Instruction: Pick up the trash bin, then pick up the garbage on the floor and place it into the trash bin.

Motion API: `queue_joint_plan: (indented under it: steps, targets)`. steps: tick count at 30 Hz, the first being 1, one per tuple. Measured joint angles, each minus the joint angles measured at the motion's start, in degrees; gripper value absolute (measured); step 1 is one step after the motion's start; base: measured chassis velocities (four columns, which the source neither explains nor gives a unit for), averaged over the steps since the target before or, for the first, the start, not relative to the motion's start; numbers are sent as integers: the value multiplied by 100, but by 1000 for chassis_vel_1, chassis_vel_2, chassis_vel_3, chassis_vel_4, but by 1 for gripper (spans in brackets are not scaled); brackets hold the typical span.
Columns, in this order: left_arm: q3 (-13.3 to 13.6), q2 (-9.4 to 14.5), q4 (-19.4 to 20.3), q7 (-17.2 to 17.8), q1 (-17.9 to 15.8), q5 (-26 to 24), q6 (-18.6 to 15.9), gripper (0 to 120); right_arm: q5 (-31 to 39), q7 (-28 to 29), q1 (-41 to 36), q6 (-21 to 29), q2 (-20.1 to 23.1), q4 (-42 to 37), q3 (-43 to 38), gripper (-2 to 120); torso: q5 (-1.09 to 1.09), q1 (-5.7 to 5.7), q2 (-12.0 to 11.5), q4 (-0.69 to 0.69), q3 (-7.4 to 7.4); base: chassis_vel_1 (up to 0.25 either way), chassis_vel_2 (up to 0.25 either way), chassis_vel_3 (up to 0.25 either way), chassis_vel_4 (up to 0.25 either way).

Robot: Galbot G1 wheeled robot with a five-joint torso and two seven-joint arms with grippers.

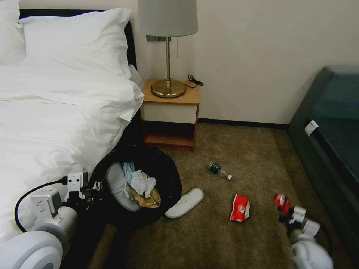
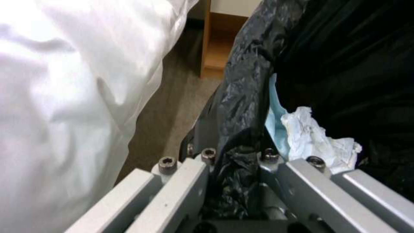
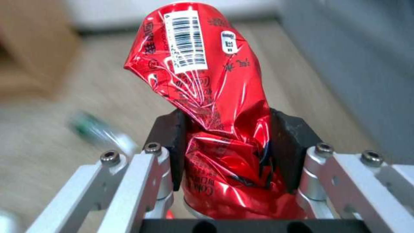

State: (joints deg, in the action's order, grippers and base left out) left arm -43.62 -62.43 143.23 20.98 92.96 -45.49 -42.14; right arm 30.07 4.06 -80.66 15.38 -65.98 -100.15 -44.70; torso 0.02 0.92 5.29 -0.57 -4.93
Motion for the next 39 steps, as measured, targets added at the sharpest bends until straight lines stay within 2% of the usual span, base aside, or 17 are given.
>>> queue_joint_plan:
  steps: [2, 5, 7, 13, 15, 18, 20, 21, 22, 23, 25, 30, 39]
  targets:
    - [37, 10, 0, -2, -20, 7, 0, 2, 244, -76, 46, 194, 548, -746, 169, 39, -7, 0, 0, 0, 0, 0, 0, 0, 0]
    - [48, 12, 0, -2, -22, 8, 0, 2, 369, -72, 116, 274, 744, -1018, 310, 39, 0, 0, 0, -1, 0, 0, 0, 0, 0]
    - [74, 27, 0, -8, -22, 9, 0, 2, 804, -22, 488, 536, 1116, -1733, 803, 39, -5, 0, 0, 3, 0, 0, 0, 0, 0]
    - [147, 123, 0, -21, -79, -15, 0, 2, 1323, -184, 967, 882, 1377, -2446, 1309, 39, -4, 0, 0, 3, 0, 0, 0, 0, 0]
    - [250, 246, 0, -113, -215, -38, 0, 2, 1615, -405, 1241, 1067, 1492, -2919, 1606, 39, -3, 0, 0, -2, 0, 0, 0, 0, 0]
    - [270, 264, 1, -135, -231, -42, 0, 2, 1700, -431, 1338, 1109, 1505, -2988, 1715, 39, -3, 0, 0, -4, 0, 0, 0, 0, 0]
    - [330, 270, 0, -165, -231, -52, 0, 2, 1945, -458, 1935, 1215, 1487, -3098, 2455, 39, -4, 0, 0, 1, 0, 0, 0, 0, 0]
    - [330, 270, 0, -165, -231, -52, 0, 2, 1945, -458, 1935, 1215, 1487, -3098, 2455, 39, -4, 0, 0, 1, 0, 0, 0, 0, 0]
    - [366, 271, 0, -165, -236, -52, 0, 2, 1977, -460, 2213, 1240, 1436, -3095, 2886, 39, -3, 0, 0, 2, -1, 0, 0, 0, 0]
    - [366, 271, 0, -165, -236, -52, 0, 2, 1977, -460, 2213, 1240, 1436, -3095, 2886, 39, -3, 0, 0, 2, -1, 0, 0, 0, 0]
    - [389, 284, 0, -166, -249, -52, 0, 2, 2026, -430, 2551, 1292, 1337, -3076, 3515, 39, -3, 0, 0, 1, -1, 0, 0, 0, 0]
    - [391, 294, 0, -162, -248, -52, 0, 2, 1943, -350, 2707, 1337, 1215, -3042, 4096, 39, -3, 0, 0, 0, -1, 0, 0, 0, 0]
    - [403, 217, 0, -144, -287, -15, 0, 2, 1703, -357, 2638, 1382, 1175, -3016, 4611, 39, -2, 0, 0, 0, -1, 0, 0, 0, 0]
